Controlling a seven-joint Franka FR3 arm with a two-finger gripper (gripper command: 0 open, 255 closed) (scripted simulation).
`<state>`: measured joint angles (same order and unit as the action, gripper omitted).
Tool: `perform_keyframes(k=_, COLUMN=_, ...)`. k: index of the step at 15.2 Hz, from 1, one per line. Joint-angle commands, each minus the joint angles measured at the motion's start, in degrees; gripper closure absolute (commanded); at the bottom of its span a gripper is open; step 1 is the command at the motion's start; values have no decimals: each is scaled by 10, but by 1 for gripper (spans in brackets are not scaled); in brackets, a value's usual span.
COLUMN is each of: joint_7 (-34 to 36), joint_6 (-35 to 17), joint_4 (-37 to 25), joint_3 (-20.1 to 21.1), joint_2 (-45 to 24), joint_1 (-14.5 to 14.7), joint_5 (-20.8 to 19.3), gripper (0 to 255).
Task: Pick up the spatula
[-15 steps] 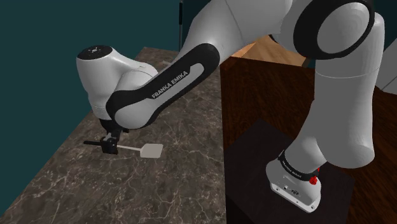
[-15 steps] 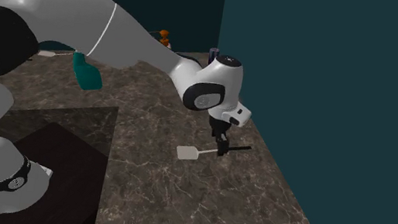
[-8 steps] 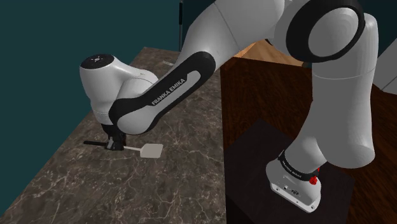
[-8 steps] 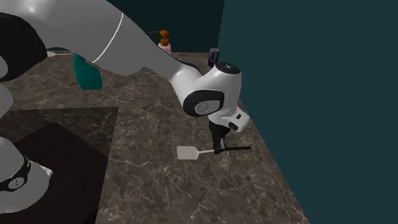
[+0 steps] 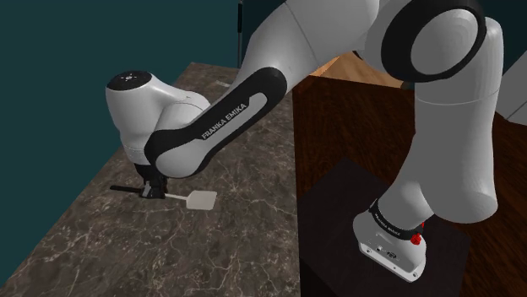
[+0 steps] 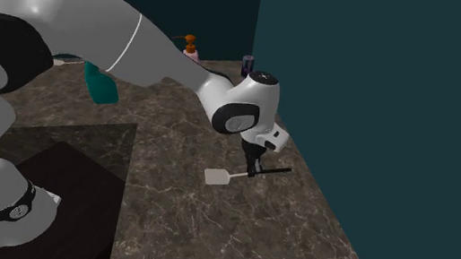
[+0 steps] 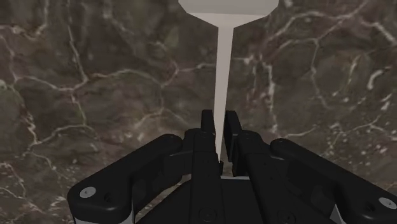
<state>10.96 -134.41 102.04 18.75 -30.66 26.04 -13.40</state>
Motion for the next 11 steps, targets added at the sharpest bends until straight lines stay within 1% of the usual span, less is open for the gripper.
perform_keyframes(k=1, joint_7=-2, joint_6=10, joint_4=-3, joint_3=2, joint_2=7, joint_1=-1, joint_5=3, gripper=255)
perform_keyframes(k=11, joint_7=-15, joint_6=68, joint_4=-21, joint_3=14, joint_2=49, joint_1=-9, joint_5=23, gripper=255)
